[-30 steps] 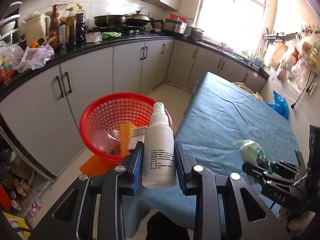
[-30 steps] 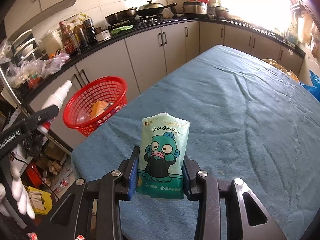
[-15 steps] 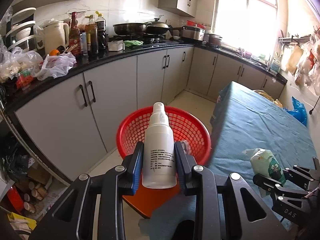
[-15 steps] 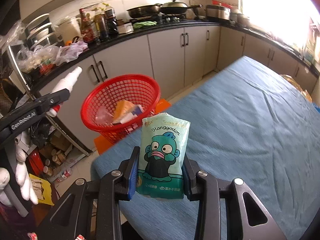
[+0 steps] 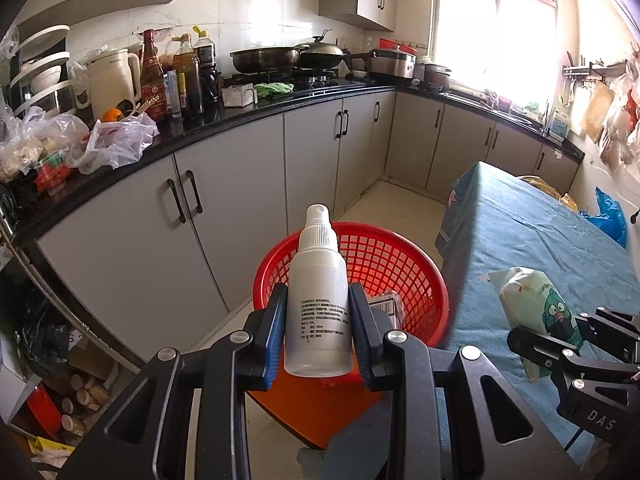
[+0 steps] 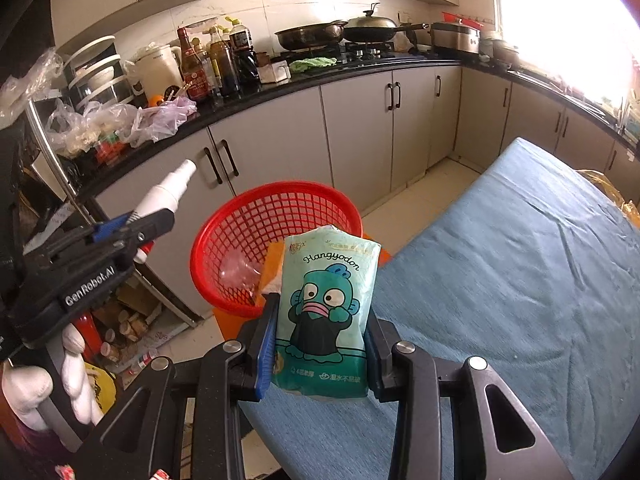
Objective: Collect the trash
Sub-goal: 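Open both tools to drop the bottle and packet into the wastebasket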
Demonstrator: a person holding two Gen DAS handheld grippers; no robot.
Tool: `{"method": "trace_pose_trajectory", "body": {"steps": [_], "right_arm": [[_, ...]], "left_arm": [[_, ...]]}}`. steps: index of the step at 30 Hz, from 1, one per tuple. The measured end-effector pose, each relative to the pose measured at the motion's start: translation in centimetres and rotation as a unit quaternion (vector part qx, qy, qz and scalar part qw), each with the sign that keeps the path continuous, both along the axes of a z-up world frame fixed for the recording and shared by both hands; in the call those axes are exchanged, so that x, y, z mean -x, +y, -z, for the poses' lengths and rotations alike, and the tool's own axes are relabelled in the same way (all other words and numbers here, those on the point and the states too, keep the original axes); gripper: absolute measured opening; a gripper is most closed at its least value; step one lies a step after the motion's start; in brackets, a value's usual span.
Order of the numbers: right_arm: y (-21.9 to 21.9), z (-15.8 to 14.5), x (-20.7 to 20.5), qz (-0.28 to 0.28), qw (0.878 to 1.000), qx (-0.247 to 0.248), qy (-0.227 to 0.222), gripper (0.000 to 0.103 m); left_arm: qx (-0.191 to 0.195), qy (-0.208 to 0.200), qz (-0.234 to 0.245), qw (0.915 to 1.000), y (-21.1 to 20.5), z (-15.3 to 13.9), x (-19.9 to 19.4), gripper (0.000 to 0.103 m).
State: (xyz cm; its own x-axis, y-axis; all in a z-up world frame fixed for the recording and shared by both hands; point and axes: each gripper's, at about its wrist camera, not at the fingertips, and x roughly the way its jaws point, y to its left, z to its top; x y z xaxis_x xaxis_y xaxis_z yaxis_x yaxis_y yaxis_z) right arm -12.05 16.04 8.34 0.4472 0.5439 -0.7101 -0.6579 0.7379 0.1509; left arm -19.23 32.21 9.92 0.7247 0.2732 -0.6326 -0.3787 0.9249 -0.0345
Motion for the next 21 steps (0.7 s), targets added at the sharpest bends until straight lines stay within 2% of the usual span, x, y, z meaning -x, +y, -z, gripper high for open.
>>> {"method": "trace_pose_trajectory", "body": {"steps": [21], "right_arm": [[3.5, 0.2, -4.1, 0.005, 0.999, -0.032, 0.007, 0.039]], "left_arm": [[0.033, 0.021, 0.015, 0.9991, 2.5, 2.2, -4.2, 0.029]]}}
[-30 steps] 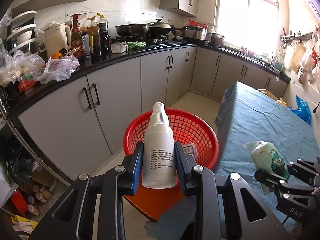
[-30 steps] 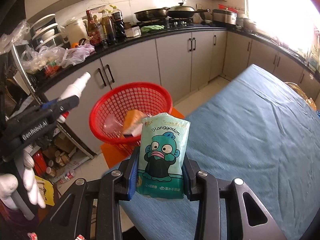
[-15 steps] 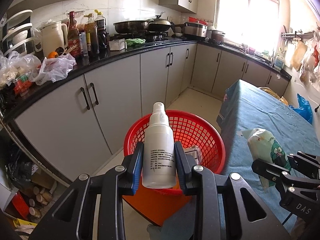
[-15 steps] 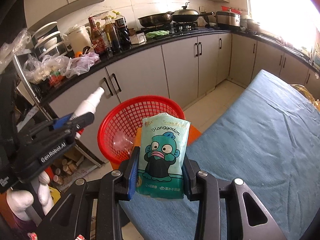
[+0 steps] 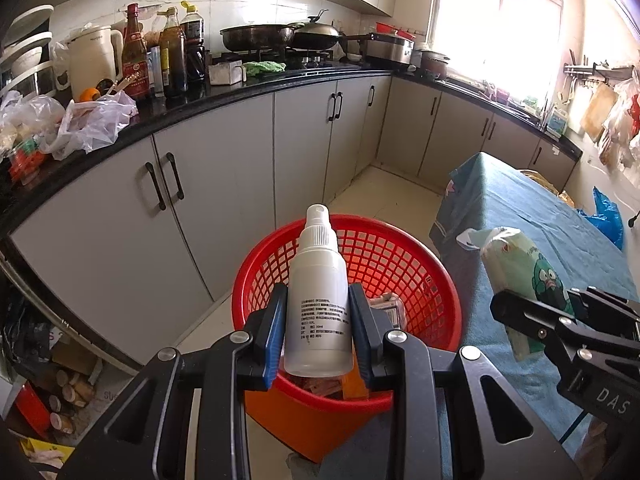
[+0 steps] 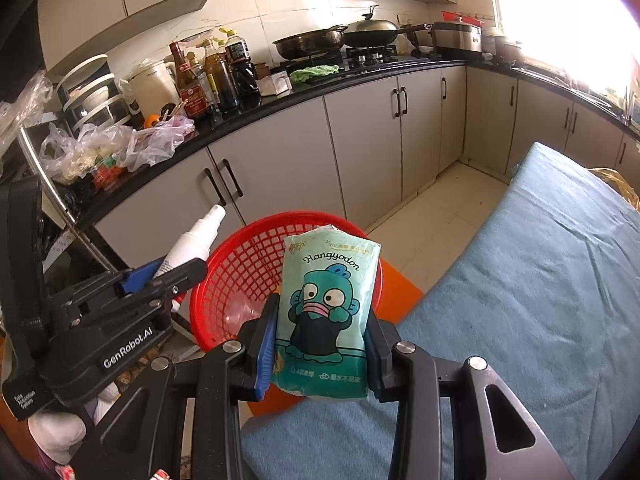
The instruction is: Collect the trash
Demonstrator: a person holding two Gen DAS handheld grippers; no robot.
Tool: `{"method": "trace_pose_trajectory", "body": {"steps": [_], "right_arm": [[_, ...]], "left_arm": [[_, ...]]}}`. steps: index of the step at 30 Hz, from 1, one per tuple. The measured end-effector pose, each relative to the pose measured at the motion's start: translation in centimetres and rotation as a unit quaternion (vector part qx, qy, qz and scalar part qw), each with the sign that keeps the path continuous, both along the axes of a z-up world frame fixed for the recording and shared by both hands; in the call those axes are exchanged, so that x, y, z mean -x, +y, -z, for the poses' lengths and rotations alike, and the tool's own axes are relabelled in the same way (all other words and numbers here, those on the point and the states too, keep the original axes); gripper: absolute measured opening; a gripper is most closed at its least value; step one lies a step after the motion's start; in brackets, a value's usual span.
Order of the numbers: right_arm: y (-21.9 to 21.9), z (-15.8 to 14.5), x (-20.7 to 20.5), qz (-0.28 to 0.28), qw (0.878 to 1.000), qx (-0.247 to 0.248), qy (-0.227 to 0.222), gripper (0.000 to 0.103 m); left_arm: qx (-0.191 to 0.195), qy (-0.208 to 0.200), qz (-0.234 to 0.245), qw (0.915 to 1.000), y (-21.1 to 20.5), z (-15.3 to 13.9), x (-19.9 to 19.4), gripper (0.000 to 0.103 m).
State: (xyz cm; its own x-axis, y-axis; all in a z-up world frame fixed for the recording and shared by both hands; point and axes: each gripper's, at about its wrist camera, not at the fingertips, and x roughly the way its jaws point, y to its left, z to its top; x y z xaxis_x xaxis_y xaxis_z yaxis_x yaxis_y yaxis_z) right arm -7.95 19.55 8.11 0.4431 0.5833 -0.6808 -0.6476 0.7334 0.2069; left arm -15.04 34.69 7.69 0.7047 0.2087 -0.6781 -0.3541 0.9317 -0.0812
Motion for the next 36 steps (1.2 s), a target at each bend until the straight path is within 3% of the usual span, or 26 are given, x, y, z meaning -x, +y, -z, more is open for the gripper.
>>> {"method": "trace_pose_trajectory", "body": {"steps": [19, 22, 24, 25, 28, 29, 36], "right_arm": [[4.9, 3.4, -5.4, -0.003, 0.999, 0.024, 0.024, 0.039], [5.4, 3.8, -6.1, 0.0, 0.999, 0.022, 0.027, 0.043], [5.5, 3.8, -6.5, -0.002, 1.0, 0.016, 0.024, 0.051], [5.5, 3.7, -6.5, -0.003, 1.0, 0.011, 0.022, 0.052], [5.3, 3.3, -6.6, -0.002, 1.0, 0.002, 0.014, 0.054], [5.1, 3.1, -6.6, 0.0, 1.0, 0.0, 0.012, 0.054], [2.9, 2.4, -5.7, 0.017, 1.0, -0.006, 0.007, 0.056]], "left_arm": [[0.054, 0.019, -0.006, 0.9983, 3.7, 2.4, -4.6, 0.029], [0.055, 0.017, -0.005, 0.9983, 3.6, 2.5, -4.8, 0.029], [0.057, 0.013, -0.006, 0.9983, 3.6, 2.5, -4.8, 0.029], [0.057, 0.011, -0.006, 0.9983, 3.6, 2.4, -4.7, 0.031], [0.06, 0.002, -0.004, 0.9982, 3.4, 2.1, -4.5, 0.053], [0.059, -0.003, -0.006, 0.9982, 3.3, 1.9, -4.3, 0.056], [0.051, -0.024, -0.009, 0.9984, 2.4, 0.3, -2.2, 0.062]]}}
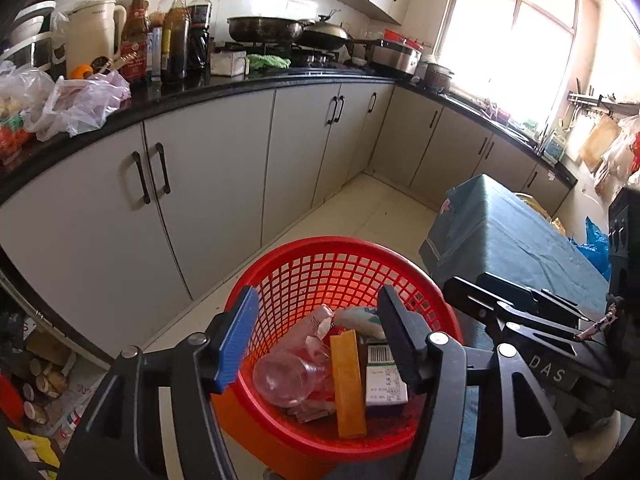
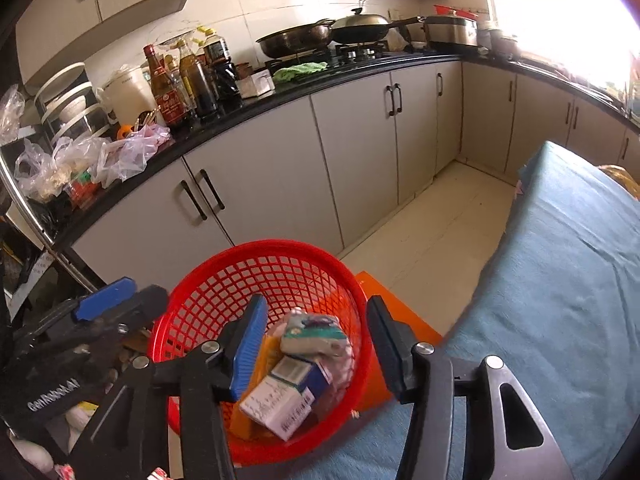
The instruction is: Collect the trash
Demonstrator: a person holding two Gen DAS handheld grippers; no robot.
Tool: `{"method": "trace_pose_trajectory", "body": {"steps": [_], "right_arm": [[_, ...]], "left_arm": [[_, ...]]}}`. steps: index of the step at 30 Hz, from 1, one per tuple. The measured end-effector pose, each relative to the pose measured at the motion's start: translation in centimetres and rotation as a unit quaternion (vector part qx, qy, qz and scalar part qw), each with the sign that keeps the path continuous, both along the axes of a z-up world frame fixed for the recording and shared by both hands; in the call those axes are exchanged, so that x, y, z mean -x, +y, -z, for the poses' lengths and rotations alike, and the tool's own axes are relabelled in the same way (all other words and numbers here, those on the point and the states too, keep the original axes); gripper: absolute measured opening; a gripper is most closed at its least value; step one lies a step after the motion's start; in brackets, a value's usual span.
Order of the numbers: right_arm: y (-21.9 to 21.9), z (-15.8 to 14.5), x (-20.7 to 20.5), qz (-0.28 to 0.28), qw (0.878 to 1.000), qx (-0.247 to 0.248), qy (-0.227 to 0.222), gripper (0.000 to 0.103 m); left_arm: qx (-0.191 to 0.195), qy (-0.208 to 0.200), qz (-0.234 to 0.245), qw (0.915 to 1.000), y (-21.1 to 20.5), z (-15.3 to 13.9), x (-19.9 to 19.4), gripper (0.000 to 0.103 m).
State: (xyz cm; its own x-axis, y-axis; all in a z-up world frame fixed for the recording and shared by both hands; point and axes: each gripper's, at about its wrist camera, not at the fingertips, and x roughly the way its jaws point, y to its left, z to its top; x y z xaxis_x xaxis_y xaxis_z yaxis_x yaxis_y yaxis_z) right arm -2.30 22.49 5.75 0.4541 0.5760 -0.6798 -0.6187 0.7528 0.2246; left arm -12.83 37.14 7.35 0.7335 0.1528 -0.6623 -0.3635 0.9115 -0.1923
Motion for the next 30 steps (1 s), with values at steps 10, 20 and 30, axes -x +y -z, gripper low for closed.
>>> {"method": "trace_pose_trajectory", "body": {"steps": [10, 20, 30], "right_arm": [[-4.4, 0.1, 2.9, 0.022, 0.999, -0.005, 0.023, 0.058], [-7.5, -0.5, 7.3, 0.028, 0.999, 0.009, 0.012, 0.062], [-10.9, -1.3, 11.8, 0.034, 0.999, 0.007, -0.015, 0.065]], "left_arm": [[-0.04, -0.017, -0.037, 0.9984, -2.7, -1.4, 4.7, 0.072], [-0.078, -0.043, -0.08, 0.9928, -5.2, -3.0, 8.5, 0.087], [-0.122, -0.076, -0.142, 0.9794, -8.3, -4.8, 12.8, 0.094]]}}
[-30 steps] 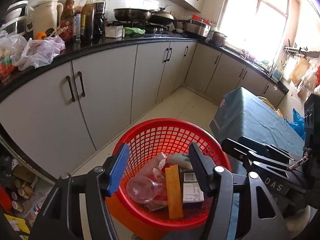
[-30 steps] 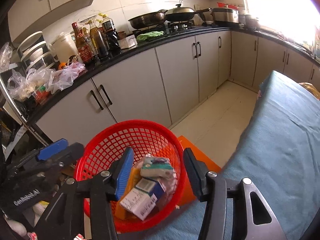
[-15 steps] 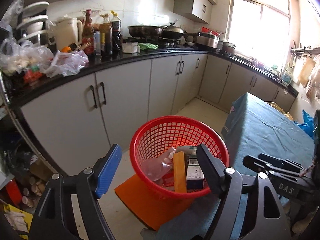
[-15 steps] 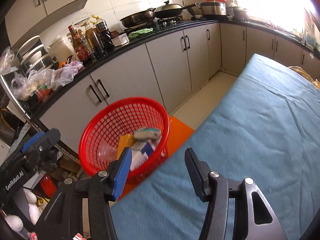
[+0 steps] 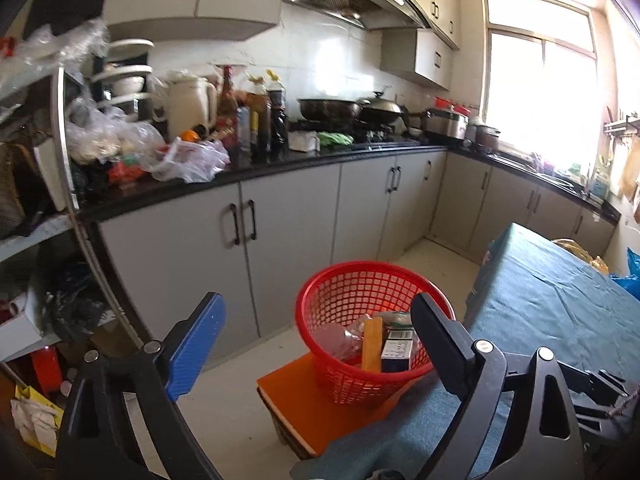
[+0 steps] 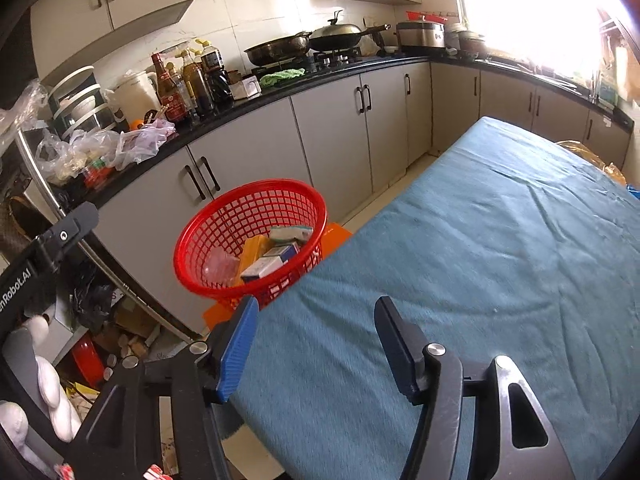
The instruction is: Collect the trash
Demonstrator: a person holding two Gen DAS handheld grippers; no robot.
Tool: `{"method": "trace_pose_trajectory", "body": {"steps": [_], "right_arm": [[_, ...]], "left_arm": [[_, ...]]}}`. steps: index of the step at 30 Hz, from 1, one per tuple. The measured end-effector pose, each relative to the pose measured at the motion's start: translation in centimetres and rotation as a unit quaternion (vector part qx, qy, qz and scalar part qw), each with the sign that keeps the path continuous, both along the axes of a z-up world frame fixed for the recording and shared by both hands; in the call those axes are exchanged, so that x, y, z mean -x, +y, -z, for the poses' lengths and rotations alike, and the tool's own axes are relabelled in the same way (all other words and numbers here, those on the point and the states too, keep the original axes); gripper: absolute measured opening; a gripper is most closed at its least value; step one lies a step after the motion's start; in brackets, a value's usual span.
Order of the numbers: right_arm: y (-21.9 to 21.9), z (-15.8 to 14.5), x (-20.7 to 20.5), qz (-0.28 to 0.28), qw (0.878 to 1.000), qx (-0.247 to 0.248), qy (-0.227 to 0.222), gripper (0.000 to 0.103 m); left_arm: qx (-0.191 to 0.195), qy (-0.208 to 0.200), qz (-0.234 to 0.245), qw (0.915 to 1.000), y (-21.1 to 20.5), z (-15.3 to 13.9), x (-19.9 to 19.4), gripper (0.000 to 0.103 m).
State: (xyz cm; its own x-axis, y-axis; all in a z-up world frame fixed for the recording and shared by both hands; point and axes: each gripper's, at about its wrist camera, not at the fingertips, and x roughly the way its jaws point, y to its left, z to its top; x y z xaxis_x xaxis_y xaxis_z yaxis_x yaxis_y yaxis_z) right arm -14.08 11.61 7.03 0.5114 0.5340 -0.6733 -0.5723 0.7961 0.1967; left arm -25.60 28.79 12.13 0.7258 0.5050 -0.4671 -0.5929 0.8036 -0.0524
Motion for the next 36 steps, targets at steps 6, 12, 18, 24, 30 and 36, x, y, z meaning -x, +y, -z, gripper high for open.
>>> {"method": "trace_pose_trajectory", "body": {"steps": [6, 12, 18, 24, 30, 36], "right_arm": [[-1.8, -0.5, 2.2, 0.002, 1.0, -0.006, -0.015, 0.066], [-2.7, -1.0, 3.8, 0.0, 1.0, -0.012, -0.025, 0.067], [-2.8, -1.2, 5.6, -0.003, 0.999, -0.008, -0.044, 0.069], [-2.9, -1.3, 6.8, 0.002, 0.998, 0.0, -0.065, 0.073], [-2.7, -1.0, 7.1, 0.001, 0.998, 0.007, -0.065, 0.073], [-2.1, -0.6, 7.2, -0.001, 0.998, 0.014, -0.063, 0.073]], "left_arm": [[-0.011, 0.016, -0.029, 0.9994, -1.6, 0.0, 1.7, 0.095], [0.001, 0.027, -0.002, 0.9996, -2.6, 0.5, 2.7, 0.099], [0.02, 0.059, 0.025, 0.9977, -3.6, 2.0, 3.0, 0.099], [0.004, 0.085, 0.016, 0.9963, -4.2, 3.4, 3.7, 0.099], [0.011, 0.09, 0.019, 0.9957, -4.0, 3.8, 4.2, 0.1], [0.023, 0.091, 0.028, 0.9952, -3.9, 4.1, 4.2, 0.099]]}}
